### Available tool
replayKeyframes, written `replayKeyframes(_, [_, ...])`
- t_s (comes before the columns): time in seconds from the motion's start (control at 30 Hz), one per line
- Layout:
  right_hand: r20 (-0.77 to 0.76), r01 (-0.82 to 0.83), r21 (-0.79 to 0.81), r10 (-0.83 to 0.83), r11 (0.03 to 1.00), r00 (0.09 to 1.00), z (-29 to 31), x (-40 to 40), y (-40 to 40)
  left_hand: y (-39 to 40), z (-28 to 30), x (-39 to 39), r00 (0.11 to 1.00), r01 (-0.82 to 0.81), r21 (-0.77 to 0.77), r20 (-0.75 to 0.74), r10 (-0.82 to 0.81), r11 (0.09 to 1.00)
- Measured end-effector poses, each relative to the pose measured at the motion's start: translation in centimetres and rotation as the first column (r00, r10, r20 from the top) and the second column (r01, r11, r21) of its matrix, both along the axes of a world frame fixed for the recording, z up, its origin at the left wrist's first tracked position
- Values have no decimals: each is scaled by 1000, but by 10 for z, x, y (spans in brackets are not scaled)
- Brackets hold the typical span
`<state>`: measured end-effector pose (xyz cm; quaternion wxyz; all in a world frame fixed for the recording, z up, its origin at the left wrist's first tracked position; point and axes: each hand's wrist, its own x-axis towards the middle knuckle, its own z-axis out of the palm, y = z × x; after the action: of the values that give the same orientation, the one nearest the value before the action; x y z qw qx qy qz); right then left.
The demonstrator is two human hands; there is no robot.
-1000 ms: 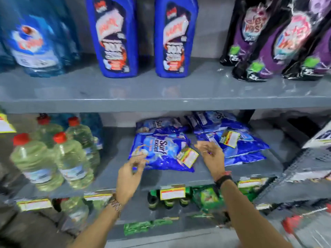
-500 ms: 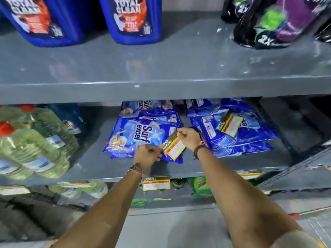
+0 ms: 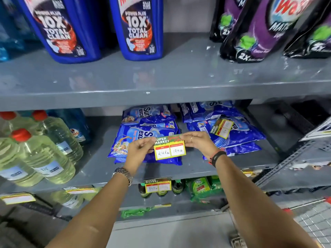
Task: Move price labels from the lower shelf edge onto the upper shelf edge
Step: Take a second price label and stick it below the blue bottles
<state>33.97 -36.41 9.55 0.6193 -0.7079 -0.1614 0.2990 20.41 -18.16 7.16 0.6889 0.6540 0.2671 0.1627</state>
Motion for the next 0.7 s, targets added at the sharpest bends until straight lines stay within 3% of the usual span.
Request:
replayKeyframes(0.2, [70,-38,134,29,990,997,48,-38,-4,2,54,-31,990,19,52,141,-26,998])
replayKeyframes(0.5, [259,-78,132,42,988,965,97,-78,-9,-1,108,-80,964,-20,190,263,-31,982])
replayKeyframes(0.6, [394,-149,138,84,979,915,123,-96,-8,6,130,-108,938,-62,428,335,-95,902])
replayKeyframes(0.7, [512,-182,134,89,974,855,154,-119,7,23,152,-131,929,-194,645,362,-72,739])
